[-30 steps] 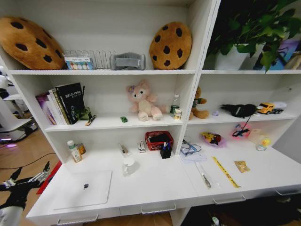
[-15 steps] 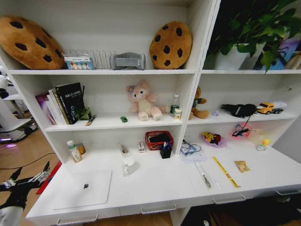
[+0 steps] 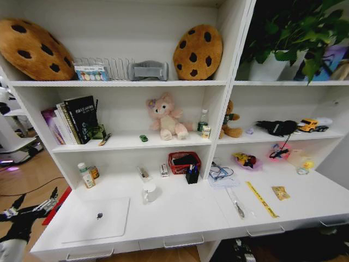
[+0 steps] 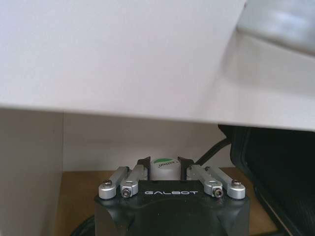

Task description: Organize the objects on the table.

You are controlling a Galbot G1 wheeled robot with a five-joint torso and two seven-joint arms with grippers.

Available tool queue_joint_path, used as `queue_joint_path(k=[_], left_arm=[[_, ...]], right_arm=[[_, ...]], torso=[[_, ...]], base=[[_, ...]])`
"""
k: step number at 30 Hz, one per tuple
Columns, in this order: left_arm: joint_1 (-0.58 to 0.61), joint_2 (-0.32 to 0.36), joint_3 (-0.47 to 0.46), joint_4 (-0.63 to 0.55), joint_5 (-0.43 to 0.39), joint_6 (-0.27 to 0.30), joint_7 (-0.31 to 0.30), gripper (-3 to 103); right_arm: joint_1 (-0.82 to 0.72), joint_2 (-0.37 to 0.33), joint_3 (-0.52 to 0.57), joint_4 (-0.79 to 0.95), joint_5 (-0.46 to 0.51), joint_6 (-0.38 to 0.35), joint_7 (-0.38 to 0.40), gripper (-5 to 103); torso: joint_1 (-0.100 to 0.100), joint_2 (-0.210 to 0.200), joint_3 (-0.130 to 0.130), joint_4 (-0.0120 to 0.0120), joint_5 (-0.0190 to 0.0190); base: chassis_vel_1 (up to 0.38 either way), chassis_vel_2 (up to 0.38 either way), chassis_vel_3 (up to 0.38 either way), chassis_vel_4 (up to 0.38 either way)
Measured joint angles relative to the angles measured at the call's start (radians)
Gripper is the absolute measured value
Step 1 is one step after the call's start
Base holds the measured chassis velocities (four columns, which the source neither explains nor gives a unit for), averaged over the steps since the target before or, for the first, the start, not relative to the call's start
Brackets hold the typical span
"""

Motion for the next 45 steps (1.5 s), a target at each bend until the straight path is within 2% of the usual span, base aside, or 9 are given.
queue_joint_path(k=[2,3,13,18,21,28,35,42,45], left_arm=[[0.000,0.000,0.000,0.000,0.000,0.000,0.000,100],[0.000,0.000,0.000,0.000,0.000,0.000,0.000,100],[0.000,0.000,0.000,0.000,0.000,0.000,0.000,100],[0.000,0.000,0.000,0.000,0.000,0.000,0.000,100],[0.000,0.000,0.000,0.000,0.000,0.000,0.000,100],[0.000,0.000,0.000,0.000,0.000,0.000,0.000,100],[0.000,0.000,0.000,0.000,0.000,0.000,0.000,100],[0.000,0.000,0.000,0.000,0.000,0.000,0.000,100],[0.000,0.000,0.000,0.000,0.000,0.000,0.000,100]], right_arm=[[0.003,-0.001,-0.001,-0.003,-0.002,0.002,-0.002,28],[-0.001,0.000,-0.004,-0.005,-0.009,0.005,-0.004,38],[-0.059,0.029,0.011,0.009,-0.023,0.025,-0.003,71],[-0.137,0.035,0.052,0.078,-0.024,0.044,0.017,93],[-0.198,0.036,0.070,0.138,-0.004,0.042,0.025,99],[-0.377,0.038,0.112,0.342,0.060,0.030,0.033,100],[-0.638,0.036,0.177,0.703,0.112,0.037,0.049,100],[-0.744,0.019,0.218,0.953,0.099,0.035,0.068,100],[-0.786,0.002,0.256,1.122,0.134,-0.007,0.080,100]], torso=[[0.000,0.000,0.000,-0.0001,0.0001],[0.000,0.000,0.000,-0.0004,0.0000],[0.000,0.000,0.000,-0.0004,0.0003],[0.000,0.000,0.000,-0.0004,0.0002],[0.000,0.000,0.000,-0.0004,0.0000],[0.000,0.000,0.000,-0.0005,0.0001],[0.000,0.000,0.000,-0.0005,0.0000],[0.000,0.000,0.000,-0.0005,0.0000],[0.000,0.000,0.000,-0.0004,0.0000]], base=[[0.000,0.000,0.000,0.000],[0.000,0.000,0.000,0.000],[0.000,0.000,0.000,0.000],[0.000,0.000,0.000,0.000],[0.000,0.000,0.000,0.000],[0.000,0.000,0.000,0.000],[0.000,0.000,0.000,0.000],[0.000,0.000,0.000,0.000],[0.000,0.000,0.000,0.000]])
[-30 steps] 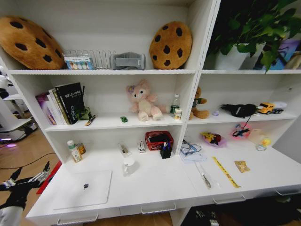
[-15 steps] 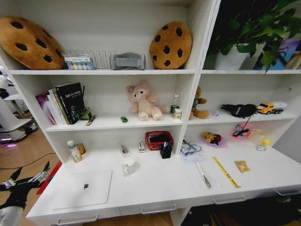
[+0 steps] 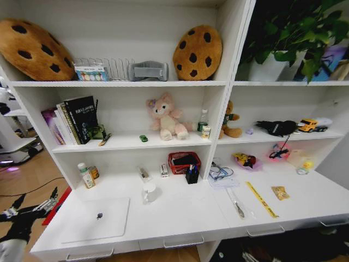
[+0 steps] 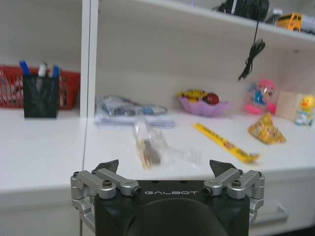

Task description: Organize the objects on the table.

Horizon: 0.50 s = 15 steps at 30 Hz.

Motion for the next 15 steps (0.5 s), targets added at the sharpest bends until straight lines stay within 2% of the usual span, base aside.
queue_joint_path(k=[5,9,15], left_arm=[[0.000,0.000,0.000,0.000,0.000,0.000,0.000,100],[0.000,0.000,0.000,0.000,0.000,0.000,0.000,100],[0.000,0.000,0.000,0.000,0.000,0.000,0.000,100]], right_arm=[[-0.010,-0.022,0.035,0.164,0.032,-0.073,0.009,100],[0.022,-0.076,0.081,0.307,0.074,-0.176,0.032,100],[0.092,-0.136,0.101,0.360,0.113,-0.261,0.063,100]], torso=[[0.000,0.000,0.000,0.0000,0.0002],[0.000,0.000,0.000,0.0000,0.0000],[0.000,0.000,0.000,0.0001,0.0002]], base=[[0.000,0.000,0.000,0.000],[0.000,0.000,0.000,0.000],[0.000,0.000,0.000,0.000]])
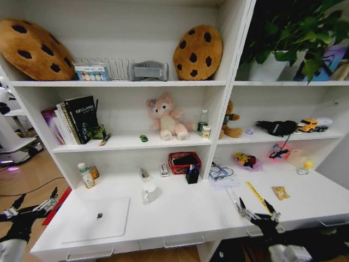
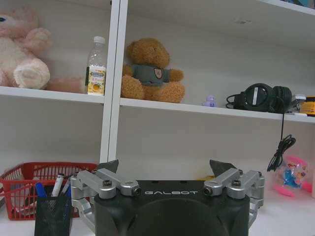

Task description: Organize the objects on the table.

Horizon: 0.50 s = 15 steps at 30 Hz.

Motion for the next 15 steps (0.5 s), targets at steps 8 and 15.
queue_joint_path(k=[8,15], left_arm=[[0.000,0.000,0.000,0.000,0.000,0.000,0.000,100],[0.000,0.000,0.000,0.000,0.000,0.000,0.000,100]], right_arm=[[0.051,-0.019,-0.037,-0.025,0.010,-0.022,0.000,100],[0.071,-0.013,-0.051,-0.060,0.009,-0.015,-0.002,100]], torso=[[0.000,0.000,0.000,-0.0001,0.0000],[0.000,0.000,0.000,-0.0001,-0.0001]], base=[[0.000,0.000,0.000,0.000],[0.000,0.000,0.000,0.000]])
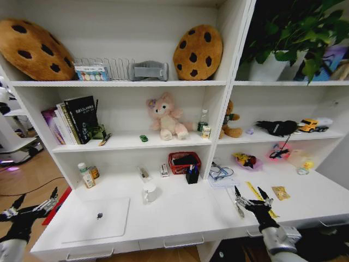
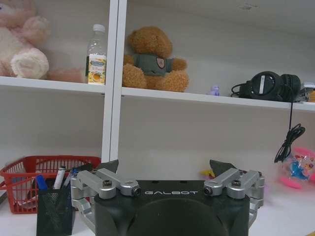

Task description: Organize the objects on the table.

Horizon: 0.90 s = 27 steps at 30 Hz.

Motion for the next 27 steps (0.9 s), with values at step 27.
queue_joint_path(k=[27], left_arm=[[0.000,0.000,0.000,0.000,0.000,0.000,0.000,100]], right_arm=[[0.013,-0.002,0.058,-0.041,0.041,0.022,-0.006,100]], torso=[[0.000,0.000,0.000,0.0000,-0.0003]], base=[[-0.101,-0.099,0.099,0.102]])
